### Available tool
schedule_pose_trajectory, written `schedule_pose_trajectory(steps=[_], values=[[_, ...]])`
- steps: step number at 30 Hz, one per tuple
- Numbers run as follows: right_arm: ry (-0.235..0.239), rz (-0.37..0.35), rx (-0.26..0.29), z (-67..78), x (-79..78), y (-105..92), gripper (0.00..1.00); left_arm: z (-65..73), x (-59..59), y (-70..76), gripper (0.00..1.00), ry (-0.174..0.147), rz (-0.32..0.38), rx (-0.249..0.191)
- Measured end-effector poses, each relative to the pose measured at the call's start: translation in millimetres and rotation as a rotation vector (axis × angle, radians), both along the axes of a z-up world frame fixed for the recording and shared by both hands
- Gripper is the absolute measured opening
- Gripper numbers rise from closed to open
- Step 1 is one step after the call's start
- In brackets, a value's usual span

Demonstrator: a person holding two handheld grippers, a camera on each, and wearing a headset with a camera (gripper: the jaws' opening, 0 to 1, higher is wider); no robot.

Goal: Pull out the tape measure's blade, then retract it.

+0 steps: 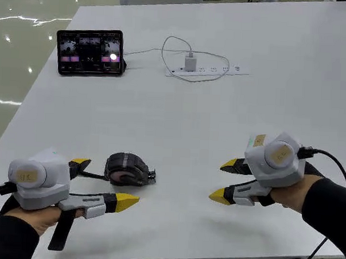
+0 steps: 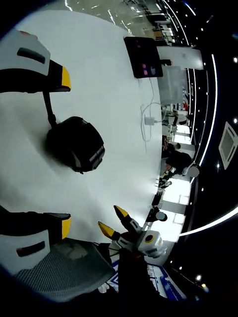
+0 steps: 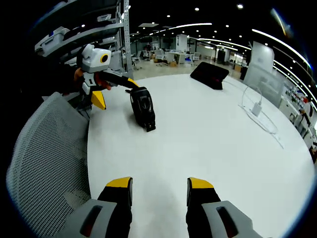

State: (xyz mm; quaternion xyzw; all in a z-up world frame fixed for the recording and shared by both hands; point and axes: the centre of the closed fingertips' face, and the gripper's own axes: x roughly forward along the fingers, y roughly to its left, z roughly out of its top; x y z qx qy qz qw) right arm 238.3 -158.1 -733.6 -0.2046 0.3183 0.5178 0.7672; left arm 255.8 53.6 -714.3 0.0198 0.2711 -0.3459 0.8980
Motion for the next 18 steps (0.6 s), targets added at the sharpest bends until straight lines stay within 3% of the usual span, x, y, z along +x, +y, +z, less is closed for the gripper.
schedule_pose_trajectory(steps=[7,9,12,18], values=[[-0.003,-0.02,-0.003,1.6,-5.3,-21.0,0.51,-5.6,-5.7,12.1,0.99,0.037,-0.002,0.012],[0.0,-0.042,0.0,1.6,-5.2,-29.5,0.53,-7.8,-8.4,14.6,0.99,0.033,-0.013,0.03],[-0.001,-0.07,0.024,2.5,-4.5,-41.2,0.56,-12.3,-12.5,17.4,0.99,0.049,-0.025,0.05],[-0.012,-0.13,0.056,4.6,-1.6,-69.2,0.65,-11.2,-15.7,24.5,0.99,0.061,-0.029,0.044]])
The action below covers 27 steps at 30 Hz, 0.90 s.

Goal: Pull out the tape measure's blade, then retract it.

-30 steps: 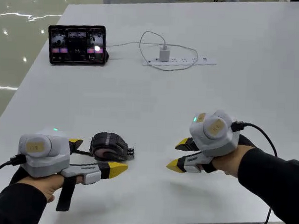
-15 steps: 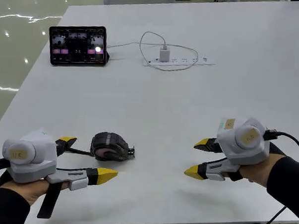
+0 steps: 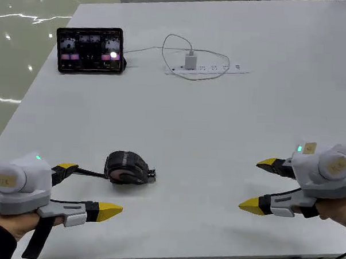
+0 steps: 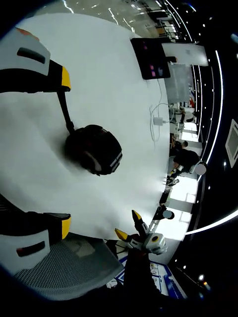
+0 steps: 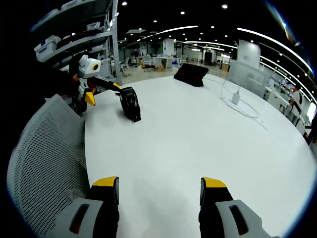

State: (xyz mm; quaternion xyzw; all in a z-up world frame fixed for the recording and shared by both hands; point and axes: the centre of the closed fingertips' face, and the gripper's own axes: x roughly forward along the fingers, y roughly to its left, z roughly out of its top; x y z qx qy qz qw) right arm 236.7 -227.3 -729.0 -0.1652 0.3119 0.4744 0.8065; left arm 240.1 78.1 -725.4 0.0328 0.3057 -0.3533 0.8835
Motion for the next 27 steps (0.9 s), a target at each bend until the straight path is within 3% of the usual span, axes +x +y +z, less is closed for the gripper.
schedule_pose_trajectory(steps=[4,12,15,23,27], values=[[-0.012,-0.04,0.007,4.8,0.6,-18.9,0.67,-1.3,-1.2,8.2,0.99,0.003,-0.001,0.016],[0.007,-0.102,-0.019,-4.6,-6.7,-65.4,0.78,1.8,-2.5,19.1,0.99,-0.017,-0.003,0.026],[0.007,-0.125,-0.032,-6.6,-9.3,-78.7,0.8,0.2,-3.1,22.8,0.99,-0.008,0.0,0.032],[-0.001,-0.154,-0.042,-1.5,-14.5,-100.0,0.85,-2.0,-5.0,33.1,0.99,0.003,0.003,0.052],[-0.016,-0.163,-0.015,3.1,-13.2,-103.8,0.98,-1.3,-4.1,34.6,0.99,0.001,0.01,0.052]])
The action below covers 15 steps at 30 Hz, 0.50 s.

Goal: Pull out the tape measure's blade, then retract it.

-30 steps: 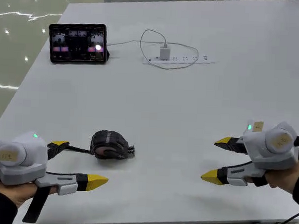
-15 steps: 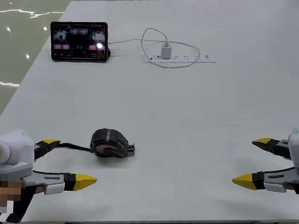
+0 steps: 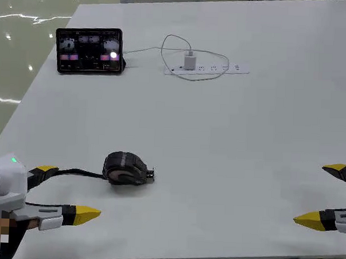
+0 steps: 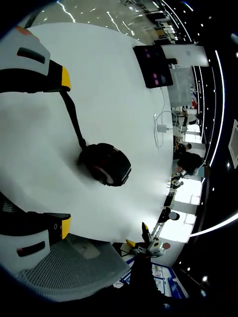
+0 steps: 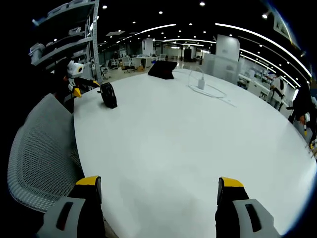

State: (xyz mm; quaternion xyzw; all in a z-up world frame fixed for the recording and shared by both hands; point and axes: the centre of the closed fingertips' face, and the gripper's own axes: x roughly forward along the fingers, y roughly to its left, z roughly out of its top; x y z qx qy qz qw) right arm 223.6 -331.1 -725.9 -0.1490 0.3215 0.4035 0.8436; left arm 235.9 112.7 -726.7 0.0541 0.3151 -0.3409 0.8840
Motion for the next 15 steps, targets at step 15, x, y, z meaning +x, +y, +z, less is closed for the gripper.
schedule_pose_trajectory(steps=[15], values=[[0.003,0.009,-0.003,-3.0,-4.7,-1.7,0.99,2.2,2.7,-1.6,0.99,-0.009,-0.004,-0.012]])
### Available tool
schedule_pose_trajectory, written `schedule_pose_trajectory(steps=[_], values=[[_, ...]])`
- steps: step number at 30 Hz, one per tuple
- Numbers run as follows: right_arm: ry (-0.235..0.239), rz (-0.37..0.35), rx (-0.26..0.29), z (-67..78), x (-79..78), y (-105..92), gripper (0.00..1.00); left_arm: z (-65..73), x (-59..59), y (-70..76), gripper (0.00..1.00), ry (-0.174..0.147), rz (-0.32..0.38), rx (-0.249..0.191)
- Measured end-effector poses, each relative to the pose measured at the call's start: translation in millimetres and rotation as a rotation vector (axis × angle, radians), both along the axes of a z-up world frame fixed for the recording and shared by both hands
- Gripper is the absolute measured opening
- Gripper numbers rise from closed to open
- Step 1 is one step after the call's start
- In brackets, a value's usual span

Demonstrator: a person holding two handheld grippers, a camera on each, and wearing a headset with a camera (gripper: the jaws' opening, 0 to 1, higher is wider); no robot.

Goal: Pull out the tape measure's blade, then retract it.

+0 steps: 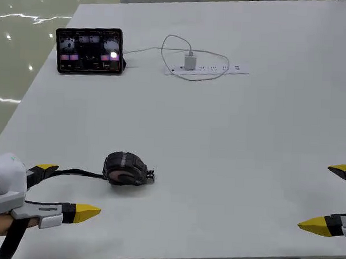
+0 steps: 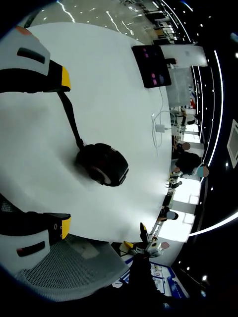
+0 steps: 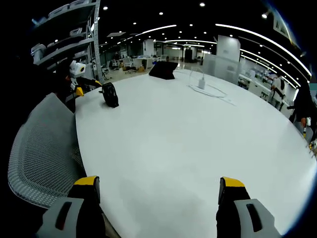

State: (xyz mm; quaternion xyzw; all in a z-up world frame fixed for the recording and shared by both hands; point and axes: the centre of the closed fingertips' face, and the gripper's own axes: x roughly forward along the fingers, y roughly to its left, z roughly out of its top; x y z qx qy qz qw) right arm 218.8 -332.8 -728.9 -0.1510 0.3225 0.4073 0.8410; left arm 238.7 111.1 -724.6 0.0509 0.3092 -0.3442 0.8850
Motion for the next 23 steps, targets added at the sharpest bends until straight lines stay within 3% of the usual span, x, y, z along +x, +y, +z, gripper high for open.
schedule_pose_trajectory(steps=[23], values=[[0.005,-0.018,-0.005,-1.4,-2.6,-10.5,0.99,1.4,-1.3,-0.3,0.99,0.008,-0.012,0.006]])
